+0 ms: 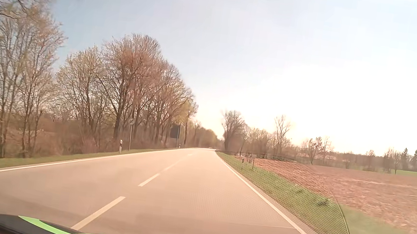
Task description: Follow the waypoints while adhering to traffic rules and regulations
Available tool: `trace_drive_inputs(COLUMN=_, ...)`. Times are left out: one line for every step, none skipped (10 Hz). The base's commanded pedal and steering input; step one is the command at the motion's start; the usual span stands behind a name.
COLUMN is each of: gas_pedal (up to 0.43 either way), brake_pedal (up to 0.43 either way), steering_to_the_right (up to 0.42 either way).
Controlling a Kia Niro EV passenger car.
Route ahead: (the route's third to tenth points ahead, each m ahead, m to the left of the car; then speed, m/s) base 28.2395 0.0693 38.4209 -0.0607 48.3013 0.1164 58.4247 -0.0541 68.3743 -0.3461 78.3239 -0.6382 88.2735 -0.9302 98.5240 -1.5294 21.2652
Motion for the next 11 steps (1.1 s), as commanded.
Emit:
trace_drive_inputs(gas_pedal=0.220, brake_pedal=0.000, steering_to_the_right=0.000)
trace_drive_inputs(gas_pedal=0.220, brake_pedal=0.000, steering_to_the_right=0.000)
trace_drive_inputs(gas_pedal=0.228, brake_pedal=0.000, steering_to_the_right=0.001)
trace_drive_inputs(gas_pedal=0.240, brake_pedal=0.000, steering_to_the_right=0.001)
trace_drive_inputs(gas_pedal=0.240, brake_pedal=0.000, steering_to_the_right=0.000)
trace_drive_inputs(gas_pedal=0.240, brake_pedal=0.000, steering_to_the_right=0.001)
trace_drive_inputs(gas_pedal=0.248, brake_pedal=0.000, steering_to_the_right=0.000)
trace_drive_inputs(gas_pedal=0.248, brake_pedal=0.000, steering_to_the_right=0.000)
trace_drive_inputs(gas_pedal=0.248, brake_pedal=0.000, steering_to_the_right=0.000)
trace_drive_inputs(gas_pedal=0.248, brake_pedal=0.000, steering_to_the_right=0.000)
trace_drive_inputs(gas_pedal=0.260, brake_pedal=0.000, steering_to_the_right=0.000)
